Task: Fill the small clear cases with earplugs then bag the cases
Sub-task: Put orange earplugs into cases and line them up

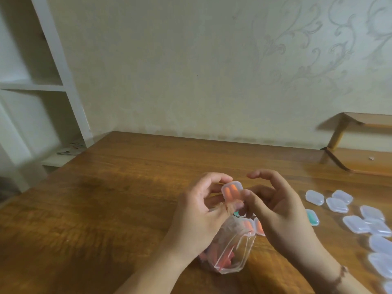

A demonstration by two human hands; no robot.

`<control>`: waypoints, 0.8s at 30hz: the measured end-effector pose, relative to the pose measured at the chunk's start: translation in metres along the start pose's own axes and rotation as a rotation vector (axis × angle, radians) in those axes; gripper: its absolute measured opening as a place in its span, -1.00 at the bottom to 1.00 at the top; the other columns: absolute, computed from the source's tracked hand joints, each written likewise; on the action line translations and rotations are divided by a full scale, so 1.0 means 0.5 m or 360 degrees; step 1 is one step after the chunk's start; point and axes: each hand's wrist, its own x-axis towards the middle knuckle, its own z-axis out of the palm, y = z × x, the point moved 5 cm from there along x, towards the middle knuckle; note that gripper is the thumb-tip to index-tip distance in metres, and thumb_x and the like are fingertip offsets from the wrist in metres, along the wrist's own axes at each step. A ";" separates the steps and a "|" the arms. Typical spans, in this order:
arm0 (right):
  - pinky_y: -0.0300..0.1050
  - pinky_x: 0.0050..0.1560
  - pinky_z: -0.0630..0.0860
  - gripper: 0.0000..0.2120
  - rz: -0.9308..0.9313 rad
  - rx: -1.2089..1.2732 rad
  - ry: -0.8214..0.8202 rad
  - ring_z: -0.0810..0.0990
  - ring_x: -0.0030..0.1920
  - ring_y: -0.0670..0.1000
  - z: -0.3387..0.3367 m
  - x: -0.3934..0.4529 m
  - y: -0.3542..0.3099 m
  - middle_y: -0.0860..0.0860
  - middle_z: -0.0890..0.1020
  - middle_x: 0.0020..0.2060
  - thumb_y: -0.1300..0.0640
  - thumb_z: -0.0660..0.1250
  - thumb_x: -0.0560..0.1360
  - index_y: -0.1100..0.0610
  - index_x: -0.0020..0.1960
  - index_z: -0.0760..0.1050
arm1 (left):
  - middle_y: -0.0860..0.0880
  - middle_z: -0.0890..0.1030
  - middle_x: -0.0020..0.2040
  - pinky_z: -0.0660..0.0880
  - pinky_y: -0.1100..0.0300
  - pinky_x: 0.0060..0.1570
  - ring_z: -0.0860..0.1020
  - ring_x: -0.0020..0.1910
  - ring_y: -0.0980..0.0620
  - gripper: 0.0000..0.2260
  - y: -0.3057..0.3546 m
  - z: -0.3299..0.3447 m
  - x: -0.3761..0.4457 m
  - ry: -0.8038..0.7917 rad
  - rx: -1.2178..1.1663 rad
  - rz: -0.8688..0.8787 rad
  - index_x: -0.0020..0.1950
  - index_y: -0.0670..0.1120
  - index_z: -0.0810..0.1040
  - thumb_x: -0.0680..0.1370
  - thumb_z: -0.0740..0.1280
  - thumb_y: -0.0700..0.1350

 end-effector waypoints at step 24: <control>-0.05 -0.18 0.65 -0.88 0.0373 -0.0192 -0.0041 0.69 -0.21 0.14 -0.205 -0.021 0.036 0.15 0.70 -0.21 0.29 0.43 0.45 0.25 -0.02 0.57 | 0.12 0.59 0.14 0.53 0.16 0.13 0.50 0.13 0.12 -0.72 0.089 0.203 0.021 -0.0473 0.1228 0.0553 0.19 0.08 0.54 0.51 0.44 -0.09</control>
